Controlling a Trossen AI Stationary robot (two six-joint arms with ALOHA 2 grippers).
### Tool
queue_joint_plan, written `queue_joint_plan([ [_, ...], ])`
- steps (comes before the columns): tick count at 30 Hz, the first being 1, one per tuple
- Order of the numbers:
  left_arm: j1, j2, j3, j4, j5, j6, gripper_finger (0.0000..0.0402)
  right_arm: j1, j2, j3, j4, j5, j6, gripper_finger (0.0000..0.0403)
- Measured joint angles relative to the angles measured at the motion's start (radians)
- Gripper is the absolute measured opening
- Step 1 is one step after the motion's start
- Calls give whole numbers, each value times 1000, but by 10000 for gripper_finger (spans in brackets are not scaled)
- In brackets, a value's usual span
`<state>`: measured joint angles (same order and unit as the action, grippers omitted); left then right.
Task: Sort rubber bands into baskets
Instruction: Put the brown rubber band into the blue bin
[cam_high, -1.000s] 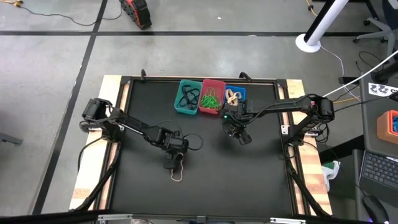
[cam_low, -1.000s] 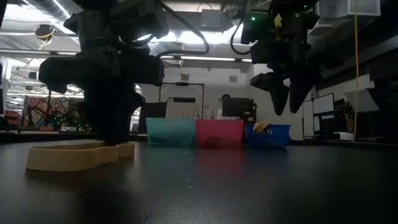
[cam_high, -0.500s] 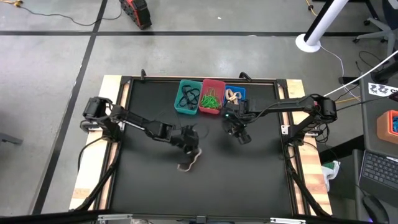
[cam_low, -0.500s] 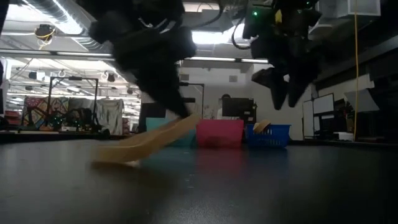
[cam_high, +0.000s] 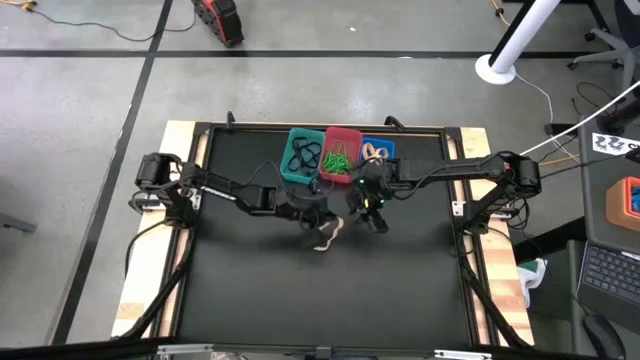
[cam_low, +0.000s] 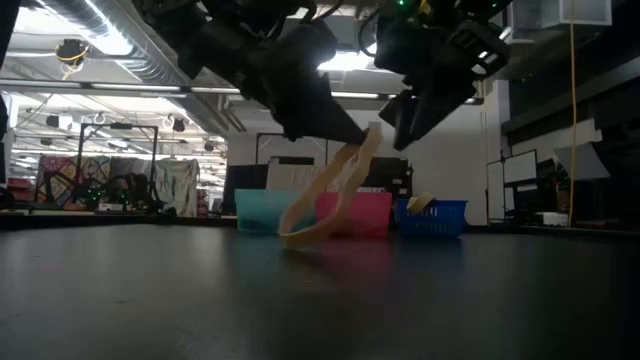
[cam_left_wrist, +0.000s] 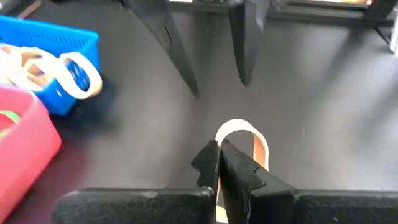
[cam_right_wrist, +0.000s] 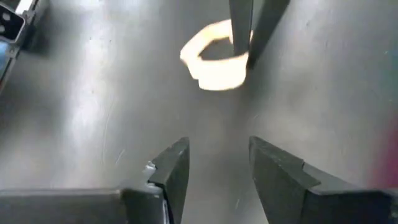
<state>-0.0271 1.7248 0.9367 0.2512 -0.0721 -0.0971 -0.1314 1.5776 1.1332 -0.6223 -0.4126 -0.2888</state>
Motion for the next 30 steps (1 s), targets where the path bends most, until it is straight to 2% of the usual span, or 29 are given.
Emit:
queue_joint_plan([
  [16, 3, 0, 0, 148, -93, 54, 3, 0, 0, 0, 79, -1, 61, 166],
  [21, 3, 0, 0, 207, -118, 89, 4, 0, 0, 0, 91, -63, 60, 166],
  [30, 3, -1, 0, 210, -122, 116, 5, 0, 0, 0, 111, -71, 57, 155],
])
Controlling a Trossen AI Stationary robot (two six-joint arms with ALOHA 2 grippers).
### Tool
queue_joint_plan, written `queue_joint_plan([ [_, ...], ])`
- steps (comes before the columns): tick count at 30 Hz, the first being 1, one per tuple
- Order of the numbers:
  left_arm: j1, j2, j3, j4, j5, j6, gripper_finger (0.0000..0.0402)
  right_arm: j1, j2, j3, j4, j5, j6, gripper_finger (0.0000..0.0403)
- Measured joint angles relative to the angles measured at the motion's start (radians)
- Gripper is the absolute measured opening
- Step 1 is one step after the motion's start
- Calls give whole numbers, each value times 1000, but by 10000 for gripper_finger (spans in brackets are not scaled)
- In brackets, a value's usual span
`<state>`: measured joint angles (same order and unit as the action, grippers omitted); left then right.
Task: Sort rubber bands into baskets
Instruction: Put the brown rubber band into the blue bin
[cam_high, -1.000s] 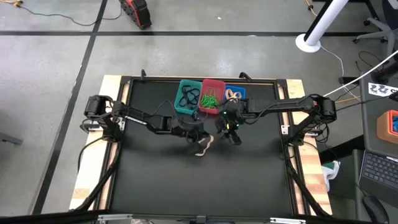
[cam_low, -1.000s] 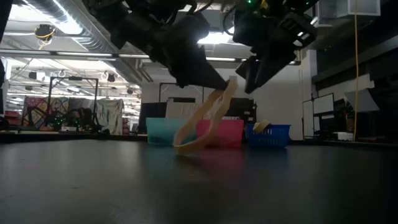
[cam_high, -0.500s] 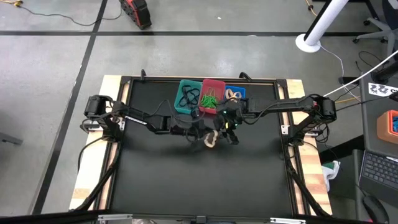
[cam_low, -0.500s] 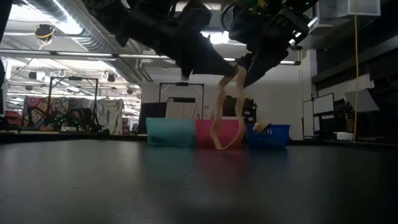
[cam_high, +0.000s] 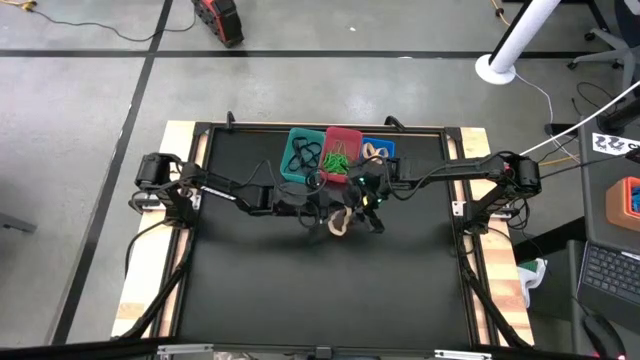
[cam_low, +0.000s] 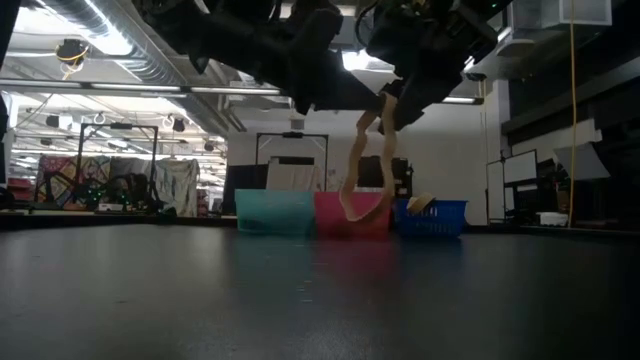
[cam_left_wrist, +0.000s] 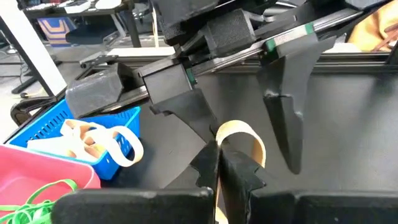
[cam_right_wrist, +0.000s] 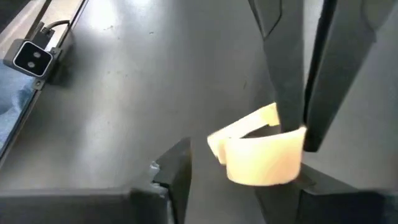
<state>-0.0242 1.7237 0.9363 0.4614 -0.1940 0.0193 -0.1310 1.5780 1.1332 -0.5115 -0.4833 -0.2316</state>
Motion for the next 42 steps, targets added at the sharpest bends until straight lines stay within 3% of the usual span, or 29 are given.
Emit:
queue_joint_plan([
  [11, -3, 0, 0, -1, -1, 3, 17, 0, 1, 0, 35, 12, -9, 8],
  [18, -9, -4, 0, -8, -1, -17, 61, 0, 1, 0, 38, 112, -11, 7],
  [25, -9, -4, 0, -9, -1, -16, 103, -1, 1, 0, 37, 117, -16, 4],
  [34, -6, -85, 0, -147, 0, -21, 107, -10, -9, 1, -29, 261, -85, 2],
  [42, -6, -127, 0, -200, 0, -21, 109, -85, -27, 1, -40, 311, -91, 1],
])
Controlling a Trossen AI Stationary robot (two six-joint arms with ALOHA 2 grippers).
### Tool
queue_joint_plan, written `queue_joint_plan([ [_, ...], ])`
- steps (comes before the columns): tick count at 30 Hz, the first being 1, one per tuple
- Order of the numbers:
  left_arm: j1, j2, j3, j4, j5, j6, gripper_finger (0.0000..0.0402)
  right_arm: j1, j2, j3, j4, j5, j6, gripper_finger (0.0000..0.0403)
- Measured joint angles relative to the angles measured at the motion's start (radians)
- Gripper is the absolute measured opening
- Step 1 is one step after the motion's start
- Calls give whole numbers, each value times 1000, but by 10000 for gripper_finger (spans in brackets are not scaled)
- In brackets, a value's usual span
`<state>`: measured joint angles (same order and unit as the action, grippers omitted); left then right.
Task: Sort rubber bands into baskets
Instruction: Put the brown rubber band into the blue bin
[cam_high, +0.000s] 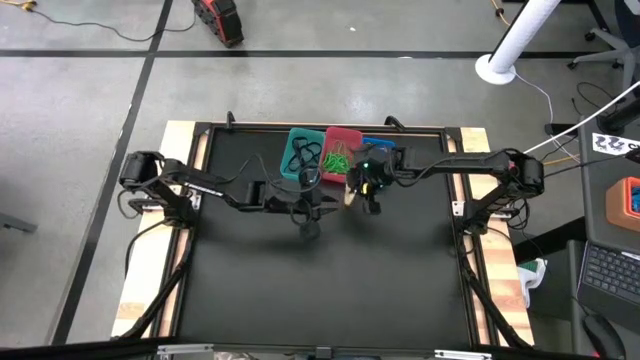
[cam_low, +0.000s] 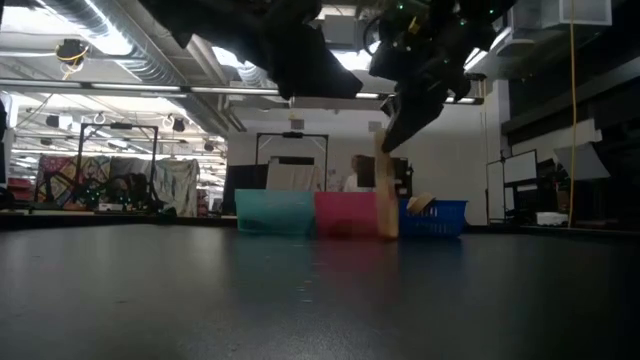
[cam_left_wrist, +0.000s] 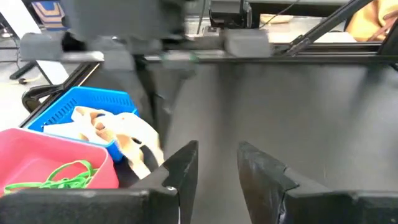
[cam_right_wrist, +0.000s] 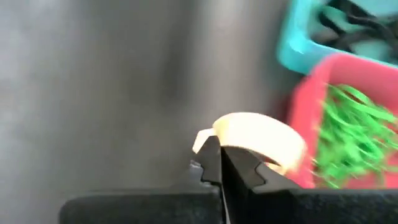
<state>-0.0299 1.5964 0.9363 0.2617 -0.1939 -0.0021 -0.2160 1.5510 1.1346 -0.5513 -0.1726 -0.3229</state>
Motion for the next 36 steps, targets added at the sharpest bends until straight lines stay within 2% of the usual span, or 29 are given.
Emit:
queue_joint_plan([
  [8, -1, -61, 0, -100, 0, -14, 109, -147, -59, 0, -21, 33, -53, 1],
  [15, -1, -178, 0, -209, 0, -28, 109, -303, -127, 0, -32, 32, -78, 1],
  [21, -1, -253, 0, -229, 0, -28, 109, -436, -164, 0, -59, 24, -83, 1],
  [26, -1, -268, 0, -228, 0, -26, 109, -524, -157, 0, -94, 22, -105, 1],
  [32, -1, -278, 0, -232, 0, -25, 109, -573, -109, -1, -99, -120, -106, 1],
  [36, 0, -327, 0, -239, 0, -24, 109, -570, -80, -1, -105, -135, -106, 1],
])
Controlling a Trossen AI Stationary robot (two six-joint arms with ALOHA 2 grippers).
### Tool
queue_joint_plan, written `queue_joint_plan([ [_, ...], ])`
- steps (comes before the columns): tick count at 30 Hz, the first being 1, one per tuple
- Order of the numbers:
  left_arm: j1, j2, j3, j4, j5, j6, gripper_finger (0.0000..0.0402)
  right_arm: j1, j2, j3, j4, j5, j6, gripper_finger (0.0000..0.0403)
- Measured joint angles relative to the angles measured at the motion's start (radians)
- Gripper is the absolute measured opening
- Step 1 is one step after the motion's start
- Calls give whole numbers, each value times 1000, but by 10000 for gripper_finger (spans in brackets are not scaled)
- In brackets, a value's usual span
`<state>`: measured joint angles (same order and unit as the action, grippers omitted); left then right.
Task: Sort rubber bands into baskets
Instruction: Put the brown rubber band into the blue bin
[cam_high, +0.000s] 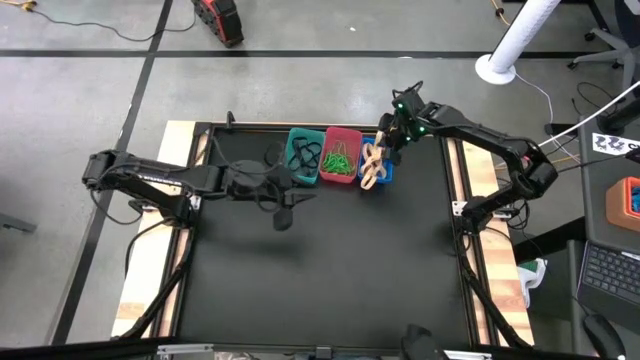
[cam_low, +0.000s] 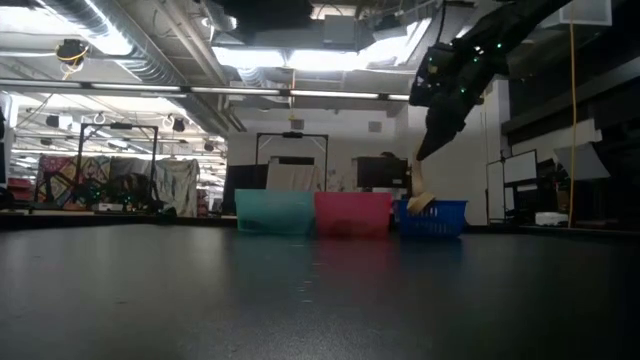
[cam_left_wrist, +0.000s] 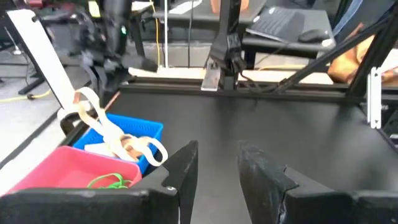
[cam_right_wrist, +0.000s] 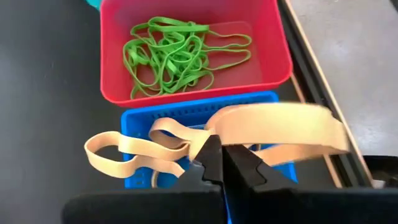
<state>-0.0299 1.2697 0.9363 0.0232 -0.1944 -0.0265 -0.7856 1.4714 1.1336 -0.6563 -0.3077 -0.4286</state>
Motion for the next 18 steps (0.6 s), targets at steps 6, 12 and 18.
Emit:
queue_joint_plan([
  [6, 0, -109, 0, -90, 0, 0, 109, 0, 24, 0, 1, 2, 0, 1],
  [12, 0, -263, 0, -221, 0, -5, 109, 0, 33, 0, 0, 9, 0, 56],
  [18, 0, -466, 0, -319, 0, -31, 109, 0, 33, 0, 4, 10, 0, 142],
])
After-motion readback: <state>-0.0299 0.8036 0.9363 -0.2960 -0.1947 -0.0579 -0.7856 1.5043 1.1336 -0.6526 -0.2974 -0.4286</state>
